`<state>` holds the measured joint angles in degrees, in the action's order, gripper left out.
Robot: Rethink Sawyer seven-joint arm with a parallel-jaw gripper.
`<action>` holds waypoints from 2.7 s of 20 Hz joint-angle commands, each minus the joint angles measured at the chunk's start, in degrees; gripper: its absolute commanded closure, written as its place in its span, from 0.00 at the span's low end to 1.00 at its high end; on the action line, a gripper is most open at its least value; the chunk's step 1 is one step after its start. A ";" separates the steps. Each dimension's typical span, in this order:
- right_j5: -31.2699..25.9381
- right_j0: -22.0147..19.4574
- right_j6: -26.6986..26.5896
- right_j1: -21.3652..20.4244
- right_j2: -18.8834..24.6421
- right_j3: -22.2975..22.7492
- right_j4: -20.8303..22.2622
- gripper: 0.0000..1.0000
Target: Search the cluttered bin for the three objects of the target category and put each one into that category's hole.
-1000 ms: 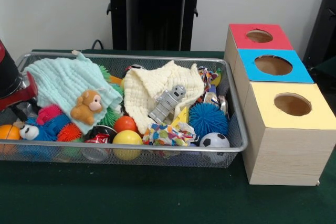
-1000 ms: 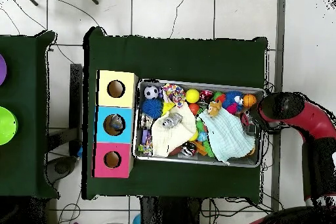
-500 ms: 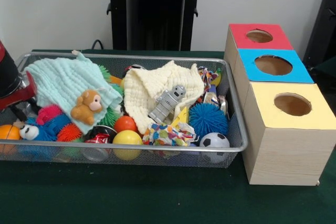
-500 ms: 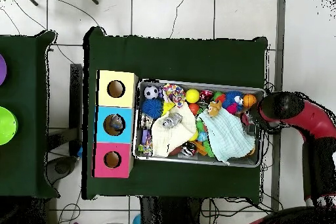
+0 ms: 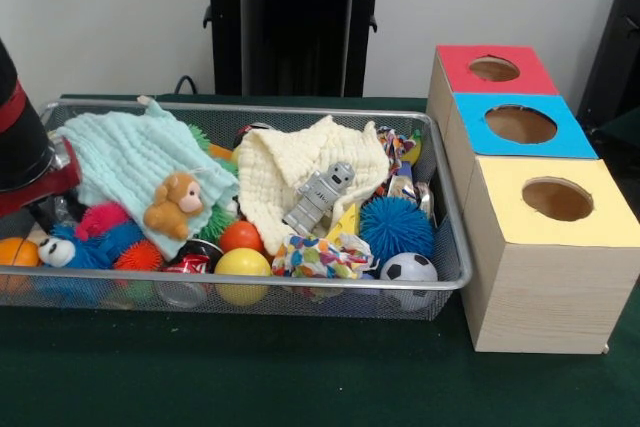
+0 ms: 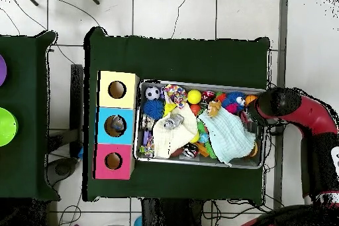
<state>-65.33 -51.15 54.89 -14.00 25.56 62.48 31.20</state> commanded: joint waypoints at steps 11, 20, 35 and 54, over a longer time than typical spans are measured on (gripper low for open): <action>-1.40 6.95 1.28 -8.51 -0.50 7.91 -2.42 1.00; -0.92 8.29 2.58 -11.38 -1.78 9.34 -2.85 1.00; 4.33 8.42 -0.64 -5.87 -6.05 4.85 4.83 1.00; 10.92 6.57 -7.45 -5.58 -4.54 5.07 10.38 0.00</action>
<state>-60.74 -43.89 54.91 -20.82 20.42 66.32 36.79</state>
